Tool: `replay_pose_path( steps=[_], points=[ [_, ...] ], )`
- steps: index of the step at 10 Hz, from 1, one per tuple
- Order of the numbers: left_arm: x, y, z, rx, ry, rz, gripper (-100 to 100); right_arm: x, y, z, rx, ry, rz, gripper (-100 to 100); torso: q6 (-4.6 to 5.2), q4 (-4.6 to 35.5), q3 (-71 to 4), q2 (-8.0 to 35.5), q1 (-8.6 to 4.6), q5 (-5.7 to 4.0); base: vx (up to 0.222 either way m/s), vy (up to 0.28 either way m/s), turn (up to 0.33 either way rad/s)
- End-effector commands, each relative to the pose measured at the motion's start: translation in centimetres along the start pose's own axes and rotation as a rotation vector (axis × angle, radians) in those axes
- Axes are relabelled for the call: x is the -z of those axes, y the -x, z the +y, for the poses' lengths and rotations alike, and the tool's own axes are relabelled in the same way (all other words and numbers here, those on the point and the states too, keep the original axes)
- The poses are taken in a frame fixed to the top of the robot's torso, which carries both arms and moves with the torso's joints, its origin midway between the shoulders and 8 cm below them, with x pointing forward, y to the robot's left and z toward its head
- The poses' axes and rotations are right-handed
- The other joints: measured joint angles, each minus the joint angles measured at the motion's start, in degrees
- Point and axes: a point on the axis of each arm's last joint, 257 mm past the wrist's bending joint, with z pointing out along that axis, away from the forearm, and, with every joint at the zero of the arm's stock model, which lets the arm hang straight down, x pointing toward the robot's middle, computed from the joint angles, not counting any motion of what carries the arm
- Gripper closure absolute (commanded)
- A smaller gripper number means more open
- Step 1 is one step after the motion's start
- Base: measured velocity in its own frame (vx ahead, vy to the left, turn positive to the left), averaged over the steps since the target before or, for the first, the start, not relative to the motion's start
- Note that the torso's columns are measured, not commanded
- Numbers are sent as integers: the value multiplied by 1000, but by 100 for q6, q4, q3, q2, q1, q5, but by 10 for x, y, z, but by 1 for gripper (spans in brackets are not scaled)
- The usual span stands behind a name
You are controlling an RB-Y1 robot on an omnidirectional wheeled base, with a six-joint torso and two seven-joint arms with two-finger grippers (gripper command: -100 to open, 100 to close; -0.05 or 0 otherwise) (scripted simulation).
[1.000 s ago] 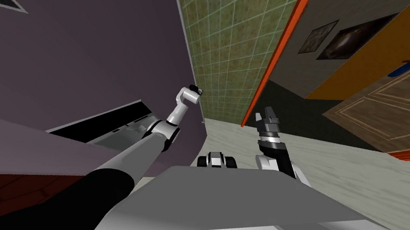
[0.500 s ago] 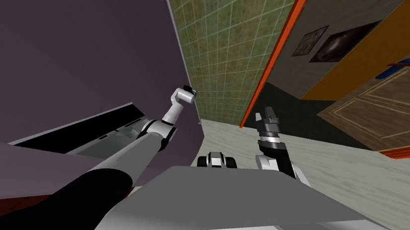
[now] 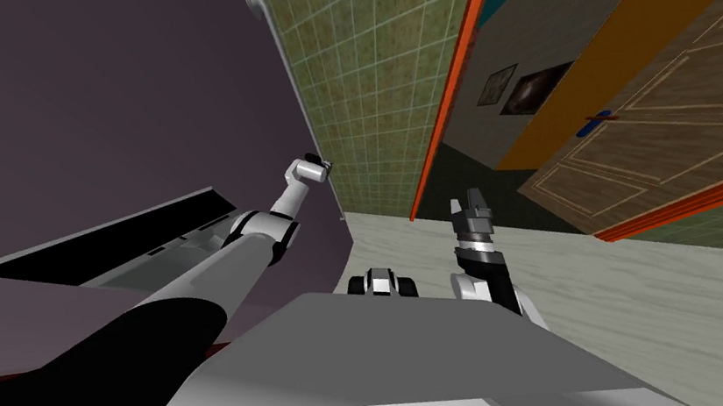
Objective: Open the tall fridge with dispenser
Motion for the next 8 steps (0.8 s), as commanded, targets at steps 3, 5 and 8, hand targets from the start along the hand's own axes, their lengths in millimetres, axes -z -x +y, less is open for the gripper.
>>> replay_pose_path(
  steps=[3,5,8],
  points=[
    [-5,84,57,43,51,-83,-100,0,0,0,0,0,0,0,9,1,3,4,-17,-4,-49,-44,-214],
    [-3,111,77,60,69,-113,-100,0,0,0,0,0,0,0,26,1,-4,-4,-23,-6,-55,-53,-219],
    [0,139,95,77,84,-144,100,0,0,0,0,0,0,0,15,6,0,-1,-14,-8,-28,-28,-88]
  ],
)
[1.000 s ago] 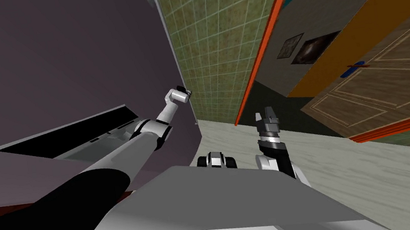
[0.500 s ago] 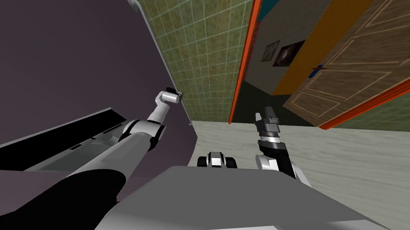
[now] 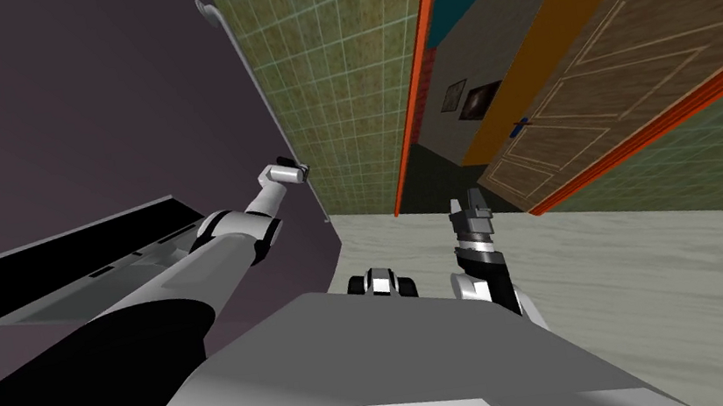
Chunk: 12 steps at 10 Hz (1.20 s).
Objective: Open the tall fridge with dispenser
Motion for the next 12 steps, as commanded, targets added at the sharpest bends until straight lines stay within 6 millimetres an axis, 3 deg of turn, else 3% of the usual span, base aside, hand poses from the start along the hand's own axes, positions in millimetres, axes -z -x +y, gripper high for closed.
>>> replay_pose_path(
  steps=[1,3,5,7,9,10,12],
  points=[
    [4,-17,-8,-5,-8,21,100,0,0,0,0,0,0,0,2,9,4,7,-2,-1,29,18,194],
    [5,-17,-11,-7,-14,21,100,0,0,0,0,0,0,0,-9,11,9,18,10,5,33,21,64],
    [12,-66,-37,-36,-31,70,100,0,0,0,0,0,0,0,-19,1,16,24,11,12,47,52,247],
    [15,-73,-44,-38,-46,79,100,0,0,0,0,0,0,0,-28,9,16,31,30,18,37,33,78],
    [30,-118,-74,-67,-78,117,100,0,0,0,0,0,0,0,-16,-2,16,23,13,17,28,43,256],
    [26,-126,-67,-62,-60,129,100,0,0,0,0,0,0,0,-30,4,11,17,21,13,54,43,133],
    [30,-127,-76,-65,-81,131,100,0,0,0,0,0,0,0,-14,-10,11,16,19,22,15,15,-10]
  ],
)
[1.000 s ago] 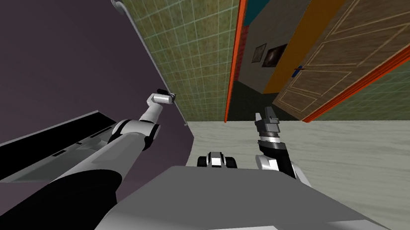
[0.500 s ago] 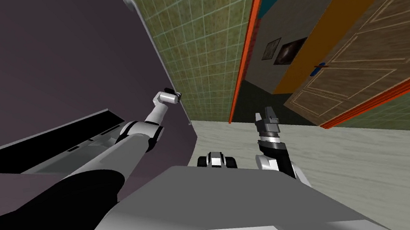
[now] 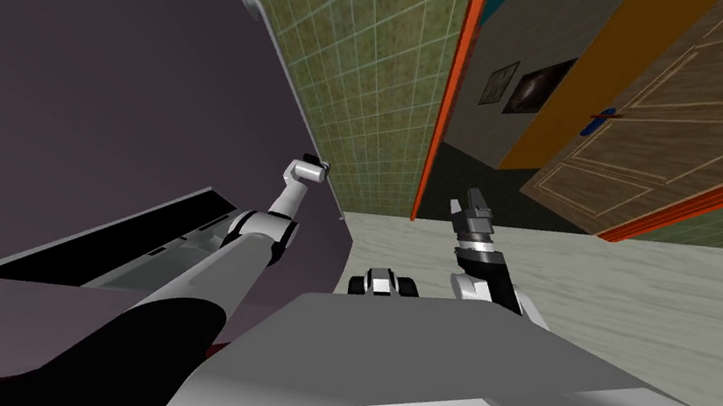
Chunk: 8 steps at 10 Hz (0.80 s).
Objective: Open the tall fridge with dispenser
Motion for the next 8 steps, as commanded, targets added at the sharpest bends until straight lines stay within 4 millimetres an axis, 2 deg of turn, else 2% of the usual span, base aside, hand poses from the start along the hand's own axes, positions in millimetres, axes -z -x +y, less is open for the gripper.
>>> replay_pose_path(
  steps=[1,2,3,4,6,8],
  points=[
    [9,-31,-22,-8,-26,32,100,0,0,0,0,0,0,0,2,3,2,1,-5,-2,20,24,230],
    [9,-31,-22,-8,-26,32,100,0,0,0,0,0,0,0,-12,6,2,0,2,-3,29,22,106],
    [16,-56,-40,-18,-46,55,100,0,0,0,0,0,0,0,-12,11,1,4,5,-4,38,41,207],
    [21,-75,-48,-25,-47,69,100,0,0,0,0,0,0,0,-18,19,5,11,6,-7,84,47,324],
    [25,-80,-57,-27,-67,76,100,0,0,0,0,0,0,0,-15,14,10,19,7,-3,45,31,71],
    [44,-120,-86,-40,-99,106,100,0,0,0,0,0,0,0,-26,19,20,28,8,1,49,42,248]
  ],
)
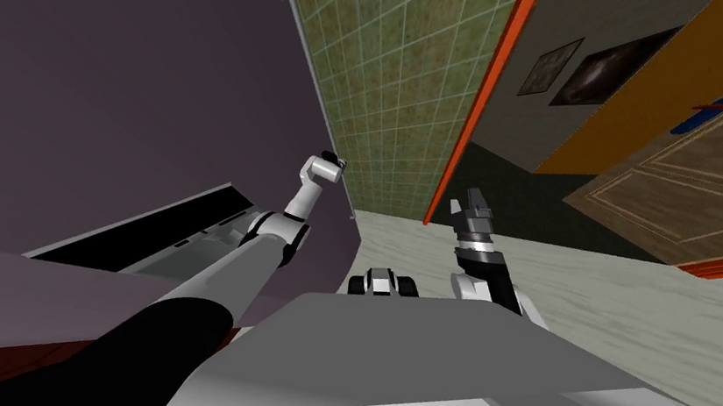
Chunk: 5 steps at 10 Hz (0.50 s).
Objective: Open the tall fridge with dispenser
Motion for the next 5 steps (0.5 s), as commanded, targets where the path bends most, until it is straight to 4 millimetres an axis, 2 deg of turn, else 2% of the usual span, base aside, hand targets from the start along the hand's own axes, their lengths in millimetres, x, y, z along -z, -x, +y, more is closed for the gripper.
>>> replay_pose_path(
  steps=[1,2,3,5],
  points=[
    [12,-37,-30,0,-36,32,100,0,0,0,0,0,0,0,-20,8,2,5,21,3,59,34,138],
    [7,-31,-21,-8,-26,26,100,0,0,0,0,0,0,0,-2,5,1,5,18,6,22,10,4],
    [14,-55,-39,-28,-59,64,100,0,0,0,0,0,0,0,4,2,4,7,7,4,-95,18,-58],
    [22,-78,-55,-44,-92,104,100,0,0,0,0,1,0,0,40,2,22,35,-31,-9,-206,40,-135]
  ],
)
